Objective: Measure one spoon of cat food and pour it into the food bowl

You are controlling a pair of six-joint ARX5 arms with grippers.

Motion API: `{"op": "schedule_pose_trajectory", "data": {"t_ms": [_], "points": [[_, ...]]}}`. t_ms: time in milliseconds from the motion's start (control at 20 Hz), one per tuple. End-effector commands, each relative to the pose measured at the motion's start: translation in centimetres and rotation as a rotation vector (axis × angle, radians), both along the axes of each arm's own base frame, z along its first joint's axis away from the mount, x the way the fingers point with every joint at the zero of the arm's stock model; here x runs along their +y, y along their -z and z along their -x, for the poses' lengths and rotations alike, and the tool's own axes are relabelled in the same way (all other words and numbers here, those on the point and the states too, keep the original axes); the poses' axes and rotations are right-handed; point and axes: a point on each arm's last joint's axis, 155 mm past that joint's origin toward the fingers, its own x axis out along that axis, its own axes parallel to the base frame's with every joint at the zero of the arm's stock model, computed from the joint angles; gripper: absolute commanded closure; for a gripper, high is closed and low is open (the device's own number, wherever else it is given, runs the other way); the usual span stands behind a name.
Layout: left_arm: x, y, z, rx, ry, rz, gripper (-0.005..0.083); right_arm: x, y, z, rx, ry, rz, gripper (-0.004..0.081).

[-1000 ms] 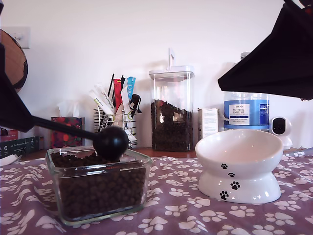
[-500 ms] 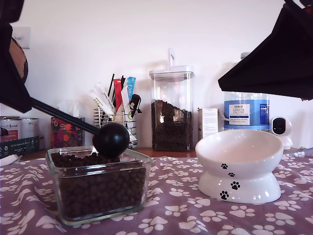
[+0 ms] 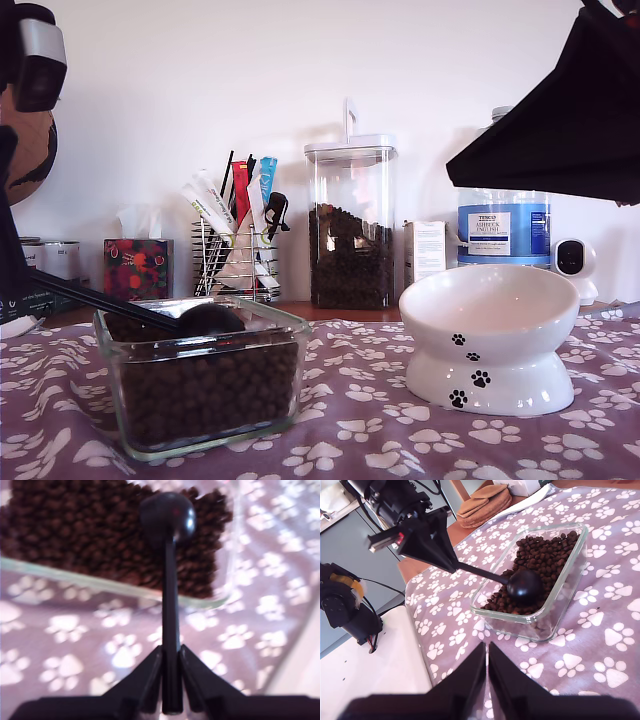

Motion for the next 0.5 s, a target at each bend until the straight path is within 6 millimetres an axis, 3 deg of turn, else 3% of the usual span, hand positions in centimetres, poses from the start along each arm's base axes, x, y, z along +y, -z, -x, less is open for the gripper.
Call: {"op": "schedule_pose_trajectory", "data": {"t_ms": [0,300,450], "points": [[0.3,-0.6,-1.2,-0.044,-0.005,-0.025,0.0797,0.1,0.5,0.3,0.009,-0.009,0.005,0.0783],[0.7,-1.0,-2.0,-0.084,0.011,-0.057,0.0797,0.0,0.5,0.2,0.008,-0.006,0.006,0.0783],[-0.4,-0.5,-0.8,-0.005,0.037,-0.001,0.0797,0.0,0.5,0.2,0.008,-0.005,0.006,0.0783]]}}
